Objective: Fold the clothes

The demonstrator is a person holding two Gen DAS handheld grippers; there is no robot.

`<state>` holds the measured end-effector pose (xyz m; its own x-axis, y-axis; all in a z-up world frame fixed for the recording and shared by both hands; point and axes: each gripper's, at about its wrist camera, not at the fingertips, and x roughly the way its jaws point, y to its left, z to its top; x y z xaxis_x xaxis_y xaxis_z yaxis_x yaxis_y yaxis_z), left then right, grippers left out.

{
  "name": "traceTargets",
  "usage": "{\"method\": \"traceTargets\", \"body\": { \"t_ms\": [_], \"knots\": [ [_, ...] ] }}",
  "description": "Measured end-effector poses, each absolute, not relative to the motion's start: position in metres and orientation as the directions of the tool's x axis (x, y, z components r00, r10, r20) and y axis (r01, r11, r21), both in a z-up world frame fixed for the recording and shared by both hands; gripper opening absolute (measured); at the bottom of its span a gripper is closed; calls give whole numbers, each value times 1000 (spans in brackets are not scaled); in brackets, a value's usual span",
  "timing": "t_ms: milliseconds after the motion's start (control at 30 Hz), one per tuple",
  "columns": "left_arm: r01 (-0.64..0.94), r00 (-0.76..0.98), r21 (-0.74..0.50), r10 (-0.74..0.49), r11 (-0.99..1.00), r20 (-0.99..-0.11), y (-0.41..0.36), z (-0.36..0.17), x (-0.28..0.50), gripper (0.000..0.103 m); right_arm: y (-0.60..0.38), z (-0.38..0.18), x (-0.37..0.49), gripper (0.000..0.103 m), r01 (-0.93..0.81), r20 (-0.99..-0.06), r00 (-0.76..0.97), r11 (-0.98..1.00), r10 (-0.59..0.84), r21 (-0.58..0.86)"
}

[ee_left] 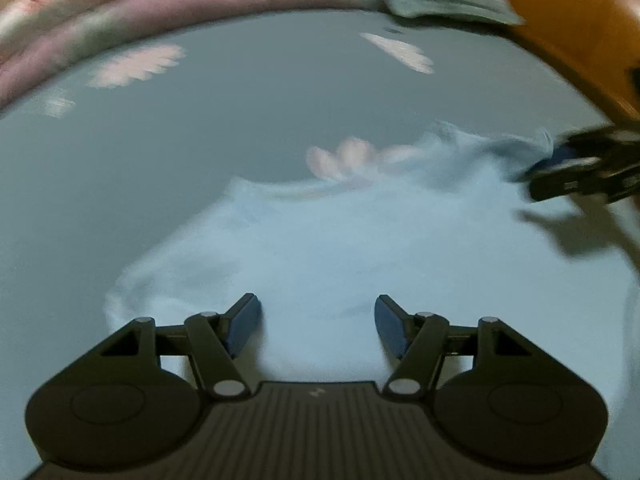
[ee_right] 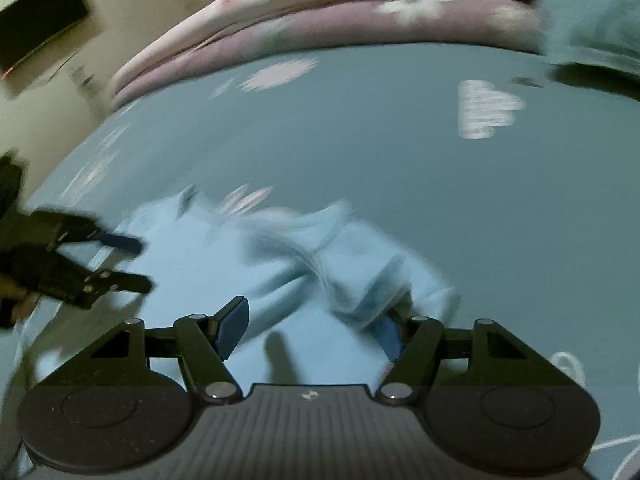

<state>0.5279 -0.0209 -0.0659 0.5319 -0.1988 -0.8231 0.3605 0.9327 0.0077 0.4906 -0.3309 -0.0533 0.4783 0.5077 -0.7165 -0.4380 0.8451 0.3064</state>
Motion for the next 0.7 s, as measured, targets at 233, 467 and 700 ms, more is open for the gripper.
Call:
{"method": "traceTargets", "body": {
  "t_ms": [233, 467, 700],
  "knots": [
    [409, 573, -13, -268, 912, -774, -17, -31, 490, 66, -343, -36, 452, 70, -408, -661, 587, 876, 467, 257],
    [469, 501, -58, -319, 881, -804, -32, -53, 472, 69, -310, -58, 383, 46, -519, -733, 519, 843, 440, 139],
    [375, 536, -44, -255, 926, -805, -2, -61, 450, 71, -335, -65, 341, 39, -404, -745, 553, 902, 373, 152]
  ]
}}
